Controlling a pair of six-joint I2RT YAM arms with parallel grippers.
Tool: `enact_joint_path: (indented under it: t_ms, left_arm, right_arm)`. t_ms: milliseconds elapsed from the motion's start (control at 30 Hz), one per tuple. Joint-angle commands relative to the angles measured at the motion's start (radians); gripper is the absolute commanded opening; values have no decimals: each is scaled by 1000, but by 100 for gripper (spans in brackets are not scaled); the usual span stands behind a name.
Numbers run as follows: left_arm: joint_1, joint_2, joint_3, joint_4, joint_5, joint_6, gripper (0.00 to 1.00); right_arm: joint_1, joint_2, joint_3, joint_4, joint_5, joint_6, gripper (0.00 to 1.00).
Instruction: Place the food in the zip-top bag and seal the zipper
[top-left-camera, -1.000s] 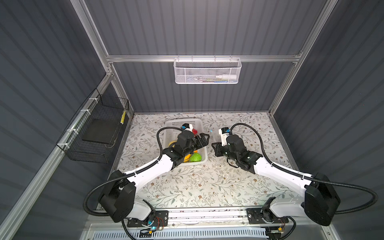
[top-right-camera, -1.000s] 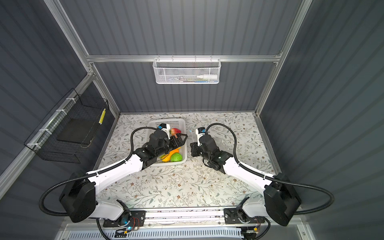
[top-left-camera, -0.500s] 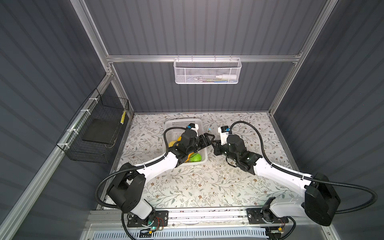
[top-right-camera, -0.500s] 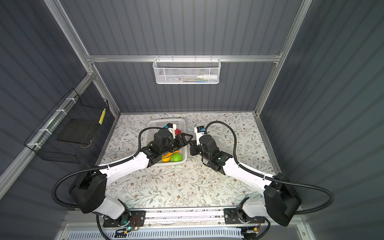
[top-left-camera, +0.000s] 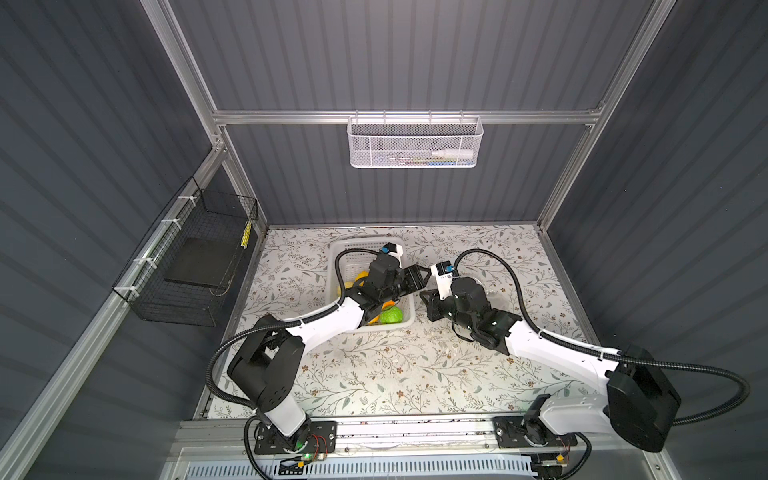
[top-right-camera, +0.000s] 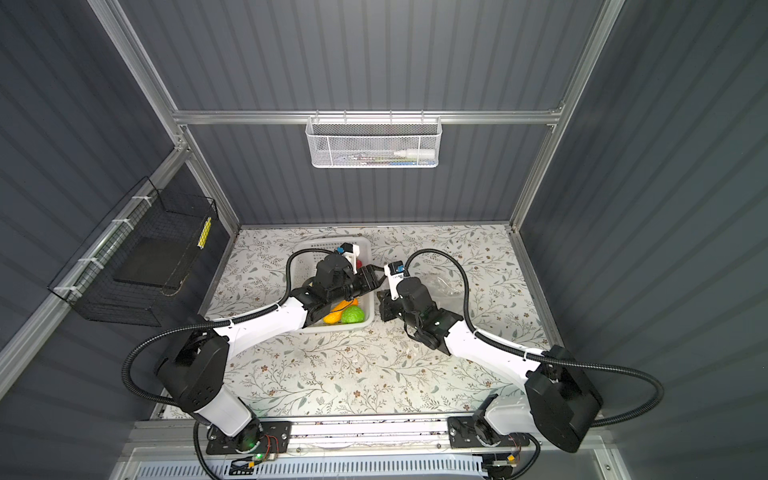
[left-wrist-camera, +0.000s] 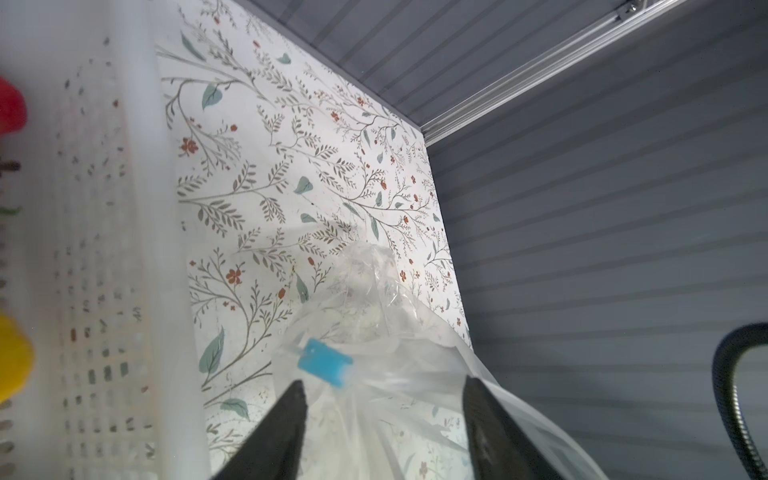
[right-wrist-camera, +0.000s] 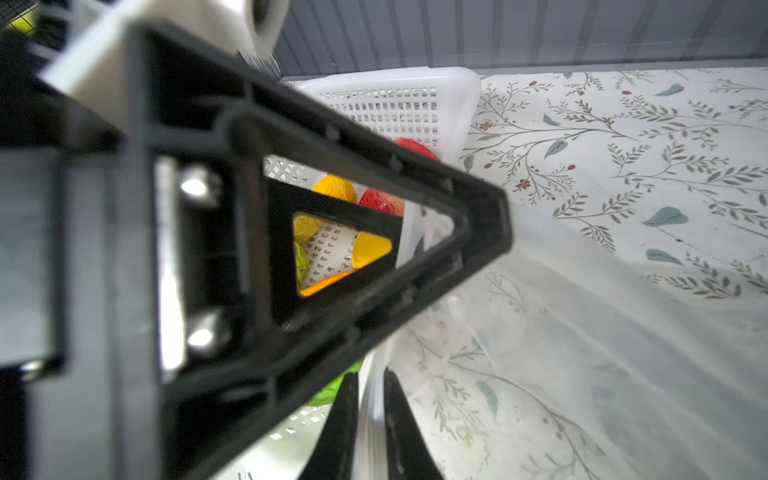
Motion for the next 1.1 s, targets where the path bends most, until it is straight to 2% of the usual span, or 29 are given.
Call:
enact_joint_path:
  t_ms: [0, 167, 300, 400, 467, 533, 633, 867, 1067]
  left_arm:
    - [-6, 12, 20, 12, 35, 12, 45]
    - [-6, 12, 21, 18, 44, 18, 19]
    - [-6, 10, 24, 14, 38, 28, 10]
    - [-6, 6, 36, -7, 20, 50, 4]
    - [-6, 4, 48, -23, 8, 69, 1]
    - [-6, 4, 65, -42, -2, 87, 0]
    - [-5, 4, 82, -60, -10, 106, 0]
    - [-4, -5, 90, -68, -15, 115, 0]
    - [-5, -14, 90, -68, -14, 116, 0]
  right_arm:
    - [6, -21, -6, 13, 10, -22, 15]
    - [6, -15, 2, 10, 10, -28, 16]
    - [6, -30, 6, 0, -16, -35, 20]
    - [6, -55, 15, -27, -60, -49, 29]
    - [6, -71, 31, -67, -83, -53, 43]
    - [6, -92, 47, -105, -103, -51, 54]
    - [4, -141, 68, -155, -104, -41, 60]
    - [2, -248, 169, -319, -73, -45, 63]
    - [-7, -254, 280, -471, -30, -72, 64]
